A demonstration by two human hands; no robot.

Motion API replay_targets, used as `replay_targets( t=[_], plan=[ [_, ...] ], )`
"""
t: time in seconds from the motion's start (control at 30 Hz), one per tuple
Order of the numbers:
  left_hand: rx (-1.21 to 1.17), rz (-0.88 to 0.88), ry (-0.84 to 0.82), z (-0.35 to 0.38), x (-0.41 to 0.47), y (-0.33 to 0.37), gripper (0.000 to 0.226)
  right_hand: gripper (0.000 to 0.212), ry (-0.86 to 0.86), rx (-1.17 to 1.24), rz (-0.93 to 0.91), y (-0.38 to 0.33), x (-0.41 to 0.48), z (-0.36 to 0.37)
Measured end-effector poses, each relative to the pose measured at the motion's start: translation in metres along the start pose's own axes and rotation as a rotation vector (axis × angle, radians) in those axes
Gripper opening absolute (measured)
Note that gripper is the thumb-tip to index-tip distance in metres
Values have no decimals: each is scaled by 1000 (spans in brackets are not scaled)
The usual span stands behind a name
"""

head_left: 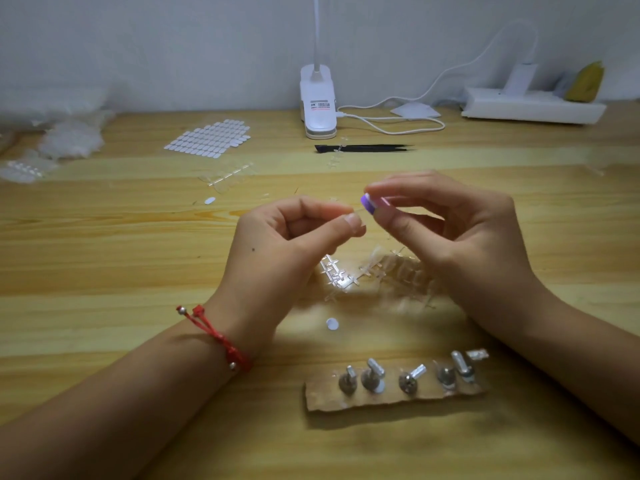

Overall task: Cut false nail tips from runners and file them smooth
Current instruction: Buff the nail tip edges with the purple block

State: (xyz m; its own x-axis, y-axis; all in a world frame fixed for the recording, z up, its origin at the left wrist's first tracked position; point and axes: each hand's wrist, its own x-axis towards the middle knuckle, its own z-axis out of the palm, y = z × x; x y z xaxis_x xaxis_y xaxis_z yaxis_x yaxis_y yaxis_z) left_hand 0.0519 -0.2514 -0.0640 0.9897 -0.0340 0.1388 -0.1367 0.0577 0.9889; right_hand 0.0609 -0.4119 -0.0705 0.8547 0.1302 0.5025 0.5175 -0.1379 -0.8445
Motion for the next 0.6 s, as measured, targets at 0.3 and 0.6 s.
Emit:
replay_targets(
  t=[0.3,0.6],
  plan=[
    [-50,-31,-8,-1,1,-1,4,16,21,7,58,-2,1,-1],
    [-79,-18,-44,-1,0,-1,9,18,19,31,150,0,2,-2]
  ],
)
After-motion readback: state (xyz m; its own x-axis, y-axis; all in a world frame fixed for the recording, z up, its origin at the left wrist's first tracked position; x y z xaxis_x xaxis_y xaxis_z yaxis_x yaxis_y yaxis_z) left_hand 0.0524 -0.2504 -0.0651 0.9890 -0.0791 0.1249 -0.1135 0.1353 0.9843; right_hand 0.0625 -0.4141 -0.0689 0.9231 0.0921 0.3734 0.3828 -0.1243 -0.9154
